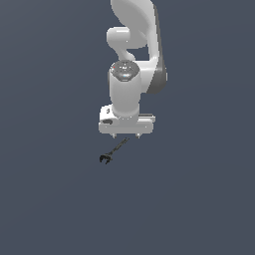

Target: Pick up the object and move it to a goal position.

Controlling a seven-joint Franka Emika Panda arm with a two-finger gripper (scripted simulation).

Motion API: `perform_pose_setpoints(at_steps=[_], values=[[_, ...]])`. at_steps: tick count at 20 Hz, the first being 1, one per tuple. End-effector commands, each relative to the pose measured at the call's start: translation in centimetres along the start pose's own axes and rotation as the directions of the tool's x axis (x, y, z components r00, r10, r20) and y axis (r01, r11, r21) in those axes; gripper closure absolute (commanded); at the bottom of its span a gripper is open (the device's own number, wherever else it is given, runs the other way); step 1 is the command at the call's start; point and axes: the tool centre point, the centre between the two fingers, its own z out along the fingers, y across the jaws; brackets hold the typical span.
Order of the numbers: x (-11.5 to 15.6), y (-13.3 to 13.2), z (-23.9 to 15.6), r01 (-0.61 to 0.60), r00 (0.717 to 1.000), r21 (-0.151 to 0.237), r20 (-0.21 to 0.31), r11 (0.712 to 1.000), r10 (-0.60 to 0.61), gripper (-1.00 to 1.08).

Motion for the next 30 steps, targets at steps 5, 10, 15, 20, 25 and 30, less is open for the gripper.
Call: perform_pose_setpoints(at_steps=[5,10,15,20,25,30], values=[[0.1,0.8,-0.4,-0.013,1.000,0.001,-0.006,1.000,0.013,-0.92],[0.4,2.5,-1.6,-0.032,0.999,0.003,-0.020,0.999,0.033,-0.92],[0.4,2.5,-1.6,-0.031,0.999,0.003,-0.021,1.000,0.031,-0.92],[0.3,2.5,-1.0,-0.067,0.998,0.006,-0.019,0.998,0.067,-0.92],[0.2,2.7,0.3,-0.142,0.990,0.010,-0.018,0.990,0.142,-0.92],[0.1,3.0,2.1,-0.253,0.967,0.015,-0.014,0.967,0.253,-0.92]])
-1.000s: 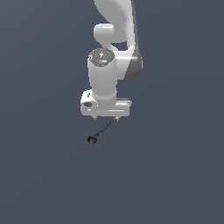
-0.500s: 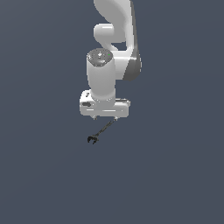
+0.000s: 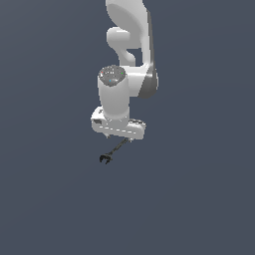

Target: Pick up the object and move it to a goal position.

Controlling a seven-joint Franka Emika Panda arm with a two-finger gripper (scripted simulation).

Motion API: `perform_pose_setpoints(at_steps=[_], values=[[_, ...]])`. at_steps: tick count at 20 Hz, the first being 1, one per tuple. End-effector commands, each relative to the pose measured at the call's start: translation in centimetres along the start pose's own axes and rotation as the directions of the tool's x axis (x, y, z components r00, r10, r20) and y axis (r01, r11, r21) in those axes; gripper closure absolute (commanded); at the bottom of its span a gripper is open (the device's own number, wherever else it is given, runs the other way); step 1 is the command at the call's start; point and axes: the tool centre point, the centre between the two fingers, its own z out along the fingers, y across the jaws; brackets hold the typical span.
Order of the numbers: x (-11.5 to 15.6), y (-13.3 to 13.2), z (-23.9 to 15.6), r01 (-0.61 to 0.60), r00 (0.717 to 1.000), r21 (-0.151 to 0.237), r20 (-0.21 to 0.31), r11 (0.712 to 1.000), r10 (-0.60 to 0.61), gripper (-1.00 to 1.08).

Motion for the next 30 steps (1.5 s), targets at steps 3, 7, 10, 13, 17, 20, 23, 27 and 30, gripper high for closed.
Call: perform_pose_setpoints(at_steps=[3,7,10,13,17,20,23,27,30], values=[[-0.2,0.5,2.0,-0.124,0.992,0.001,0.002,0.992,0.124,-0.92],[-0.5,1.0,3.9,-0.247,0.969,0.000,0.003,0.969,0.247,-0.92],[-0.7,1.4,5.3,-0.335,0.942,-0.002,0.003,0.942,0.335,-0.92],[-0.9,1.8,6.5,-0.409,0.912,-0.005,0.002,0.912,0.409,-0.92],[-1.2,2.3,7.7,-0.484,0.875,-0.008,-0.001,0.875,0.484,-0.92],[-1.3,2.5,8.4,-0.524,0.852,-0.010,-0.003,0.852,0.524,-0.92],[-1.4,2.7,8.9,-0.550,0.835,-0.011,-0.004,0.835,0.550,-0.92],[-1.5,2.8,9.1,-0.567,0.824,-0.012,-0.005,0.824,0.566,-0.92],[-1.5,2.8,9.1,-0.563,0.826,-0.013,-0.005,0.826,0.563,-0.92]])
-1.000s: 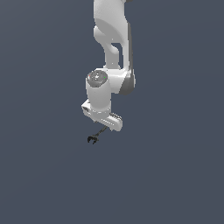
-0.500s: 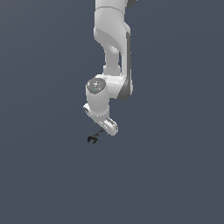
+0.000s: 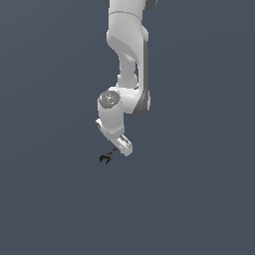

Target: Pick up the object and move it to a goal position.

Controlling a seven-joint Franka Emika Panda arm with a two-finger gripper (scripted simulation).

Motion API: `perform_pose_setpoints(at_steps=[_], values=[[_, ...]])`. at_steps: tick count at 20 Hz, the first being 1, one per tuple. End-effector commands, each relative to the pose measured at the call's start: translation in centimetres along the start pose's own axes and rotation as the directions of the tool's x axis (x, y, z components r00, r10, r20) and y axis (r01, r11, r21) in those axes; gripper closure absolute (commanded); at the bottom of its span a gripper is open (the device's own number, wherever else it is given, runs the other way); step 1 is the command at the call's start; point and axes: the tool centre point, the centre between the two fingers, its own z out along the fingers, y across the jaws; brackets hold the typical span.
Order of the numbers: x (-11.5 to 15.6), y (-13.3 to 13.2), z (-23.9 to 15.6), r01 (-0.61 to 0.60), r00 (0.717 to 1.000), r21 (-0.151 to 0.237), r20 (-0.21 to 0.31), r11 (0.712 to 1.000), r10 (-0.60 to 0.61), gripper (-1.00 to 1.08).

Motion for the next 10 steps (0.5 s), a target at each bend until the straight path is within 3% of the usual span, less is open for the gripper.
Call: perform_pose_setpoints(at_steps=[1,10], values=[[0.0,0.0,0.1,0.000,1.000,0.000,0.000,1.000,0.000,-0.92],[-0.1,0.1,3.6,-0.005,1.000,0.000,0.000,1.000,0.005,-0.92]])
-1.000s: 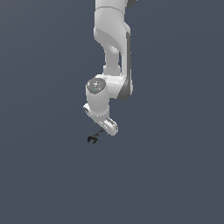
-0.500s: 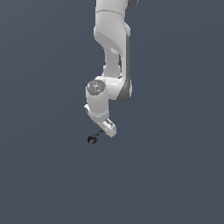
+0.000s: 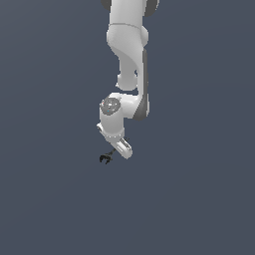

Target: Pick up the object and move it to a goal position.

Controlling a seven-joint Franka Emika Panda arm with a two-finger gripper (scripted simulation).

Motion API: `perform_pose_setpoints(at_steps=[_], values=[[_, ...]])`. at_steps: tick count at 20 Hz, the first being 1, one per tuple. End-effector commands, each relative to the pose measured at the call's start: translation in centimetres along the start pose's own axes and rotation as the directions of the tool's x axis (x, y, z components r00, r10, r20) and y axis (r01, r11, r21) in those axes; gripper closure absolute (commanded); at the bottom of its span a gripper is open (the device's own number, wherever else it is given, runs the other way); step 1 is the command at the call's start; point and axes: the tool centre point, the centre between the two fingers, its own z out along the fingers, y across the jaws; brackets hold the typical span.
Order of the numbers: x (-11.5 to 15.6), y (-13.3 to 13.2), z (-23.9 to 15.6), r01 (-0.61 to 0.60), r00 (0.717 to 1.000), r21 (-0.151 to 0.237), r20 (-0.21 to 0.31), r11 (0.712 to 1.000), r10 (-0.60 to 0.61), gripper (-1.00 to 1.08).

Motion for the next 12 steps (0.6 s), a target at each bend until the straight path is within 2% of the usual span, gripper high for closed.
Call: perform_pose_setpoints(at_steps=[1,7,8,12], values=[[0.0,0.0,1.2,-0.001,1.000,0.000,0.000,1.000,0.001,-0.92],[0.0,0.0,2.2,-0.002,1.000,0.000,0.000,1.000,0.002,-0.92],[0.0,0.0,2.2,-0.002,1.000,0.000,0.000,1.000,0.002,1.08],[0.0,0.0,2.2,-0.002,1.000,0.000,0.000,1.000,0.002,1.08]])
